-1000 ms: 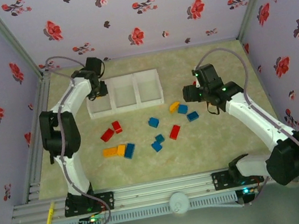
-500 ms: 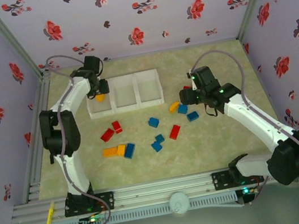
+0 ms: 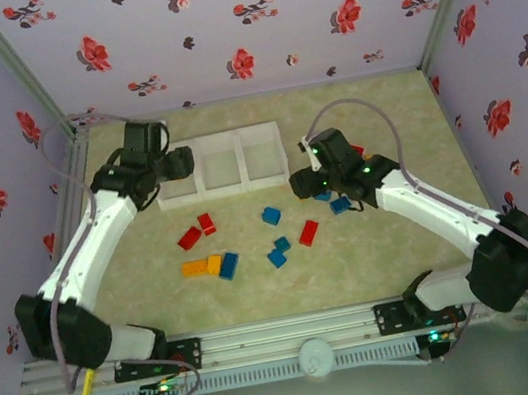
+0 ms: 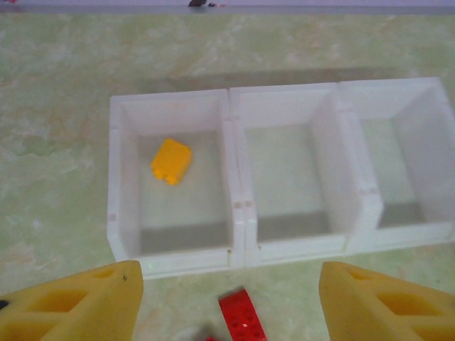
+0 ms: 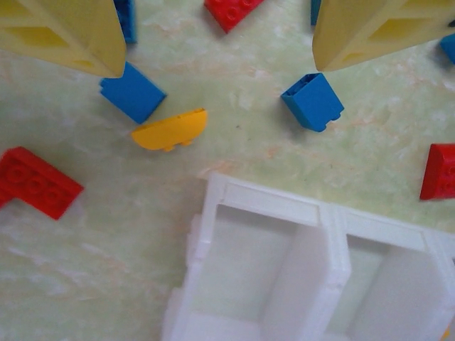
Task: Sort the legos into containers by color
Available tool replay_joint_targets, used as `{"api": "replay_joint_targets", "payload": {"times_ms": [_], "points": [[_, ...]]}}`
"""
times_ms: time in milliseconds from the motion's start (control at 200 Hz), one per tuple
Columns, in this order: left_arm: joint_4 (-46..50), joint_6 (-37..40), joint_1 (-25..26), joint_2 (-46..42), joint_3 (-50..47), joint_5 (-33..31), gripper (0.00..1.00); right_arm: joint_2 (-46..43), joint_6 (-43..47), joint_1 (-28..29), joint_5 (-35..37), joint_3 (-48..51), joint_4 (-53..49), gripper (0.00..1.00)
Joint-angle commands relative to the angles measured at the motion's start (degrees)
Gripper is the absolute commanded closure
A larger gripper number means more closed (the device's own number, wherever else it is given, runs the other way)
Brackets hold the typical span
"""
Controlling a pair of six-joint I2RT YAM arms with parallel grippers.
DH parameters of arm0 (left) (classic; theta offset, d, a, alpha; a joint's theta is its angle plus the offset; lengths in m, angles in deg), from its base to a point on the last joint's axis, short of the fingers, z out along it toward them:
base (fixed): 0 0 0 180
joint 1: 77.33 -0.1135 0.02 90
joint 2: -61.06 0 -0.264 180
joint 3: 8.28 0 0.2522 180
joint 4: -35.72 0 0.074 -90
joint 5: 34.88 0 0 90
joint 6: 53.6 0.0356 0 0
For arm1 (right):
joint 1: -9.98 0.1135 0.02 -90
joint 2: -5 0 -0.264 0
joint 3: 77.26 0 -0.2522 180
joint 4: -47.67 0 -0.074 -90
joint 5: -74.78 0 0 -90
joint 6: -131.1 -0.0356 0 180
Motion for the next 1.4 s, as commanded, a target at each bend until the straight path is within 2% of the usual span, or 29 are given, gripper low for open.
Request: {"api": "replay_joint_targets", "payload": {"times_ms": [0, 215, 670, 910, 1395], "points": [[-1.37, -1.04, 0.89, -5.63, -4.06, 0.47, 0.31, 4.03, 0.99, 2.44, -1.79, 0.56, 3.88, 0.29], [-0.09, -1.14, 1.74, -13.00, -9.14, 0.30, 0.32, 11.41, 3.15, 6.33, -3.46, -0.16, 7.90, 0.30], [2.64, -0.71, 1.72, -15.13, -9.27, -0.12, 0.32, 23.85, 4.74, 9.37, -4.31, -4.09, 9.26, 0.34], [3.23, -0.44, 1.72, -15.13, -9.32, -0.32, 0.32, 27.03, 4.86, 9.45, -2.81, -5.37, 10.11, 0.35], [3.99, -0.08, 1.72, -14.61, -9.21, -0.85, 0.32, 29.48, 5.13, 9.49, -3.60, -6.59, 9.99, 0.49]]}}
